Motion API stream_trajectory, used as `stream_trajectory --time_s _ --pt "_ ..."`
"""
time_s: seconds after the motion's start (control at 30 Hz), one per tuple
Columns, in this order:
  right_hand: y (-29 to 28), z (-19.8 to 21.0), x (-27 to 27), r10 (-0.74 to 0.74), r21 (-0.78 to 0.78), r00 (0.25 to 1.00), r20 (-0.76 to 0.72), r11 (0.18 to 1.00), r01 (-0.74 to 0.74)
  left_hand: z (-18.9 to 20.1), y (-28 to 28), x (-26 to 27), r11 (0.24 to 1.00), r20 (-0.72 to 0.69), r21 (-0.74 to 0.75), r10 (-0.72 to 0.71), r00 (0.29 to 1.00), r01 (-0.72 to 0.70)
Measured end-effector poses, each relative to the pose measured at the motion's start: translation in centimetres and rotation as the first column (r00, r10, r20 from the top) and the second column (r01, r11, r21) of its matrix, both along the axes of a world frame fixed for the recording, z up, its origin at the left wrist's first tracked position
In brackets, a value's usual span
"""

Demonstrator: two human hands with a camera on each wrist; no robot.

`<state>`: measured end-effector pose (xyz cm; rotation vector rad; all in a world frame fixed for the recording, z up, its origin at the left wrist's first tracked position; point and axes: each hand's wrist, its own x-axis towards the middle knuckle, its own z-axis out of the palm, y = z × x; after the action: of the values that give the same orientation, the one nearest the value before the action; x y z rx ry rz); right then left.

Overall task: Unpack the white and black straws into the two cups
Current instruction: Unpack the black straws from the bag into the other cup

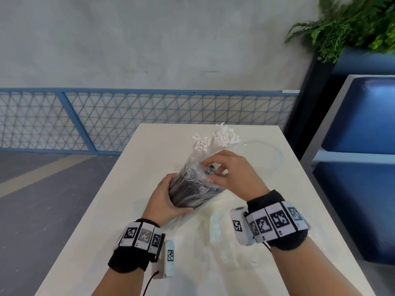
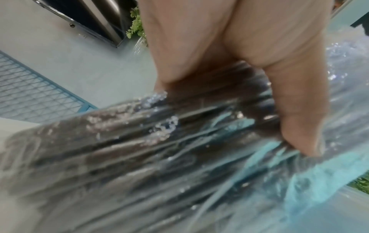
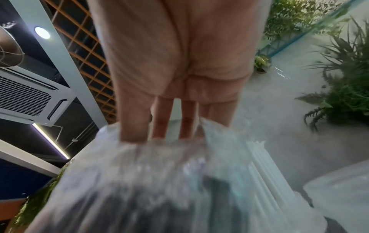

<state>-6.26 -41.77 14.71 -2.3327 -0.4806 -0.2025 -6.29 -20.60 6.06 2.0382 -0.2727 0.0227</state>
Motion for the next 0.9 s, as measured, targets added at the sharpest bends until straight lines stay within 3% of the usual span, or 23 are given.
stream_trajectory --time_s 0.1,0.17,0.4,0.57,0.9 --pt "0.0 0.2 0.3 0.064 -0.144 0.993 -0.104 0.986 -0.079 -0.8 -0.3 0.5 1.000 -0.012 -0.017 -0.005 1.000 0.005" --pt "0.2 -0.4 0.5 0.052 -0.139 0.994 -0.092 0.988 -0.065 -1.1 -0.5 0.5 0.999 -0.024 -0.032 -0.005 1.000 0.004" --pt "2.1 -3.0 0.6 -0.050 0.122 0.997 0.052 0.992 0.043 -1.5 -0.7 0.7 0.997 -0.034 -0.081 0.006 0.999 -0.009" --pt "2.4 -3.7 0.8 -0.120 0.283 0.993 -0.010 0.952 0.118 -1.4 -0.7 0.8 0.997 -0.040 -0.075 0.015 0.999 -0.018" --pt "-1.1 0.0 1.9 -0.277 0.500 0.960 0.046 0.838 0.218 -1.3 -0.5 1.2 0.995 -0.053 -0.092 0.019 0.998 -0.024"
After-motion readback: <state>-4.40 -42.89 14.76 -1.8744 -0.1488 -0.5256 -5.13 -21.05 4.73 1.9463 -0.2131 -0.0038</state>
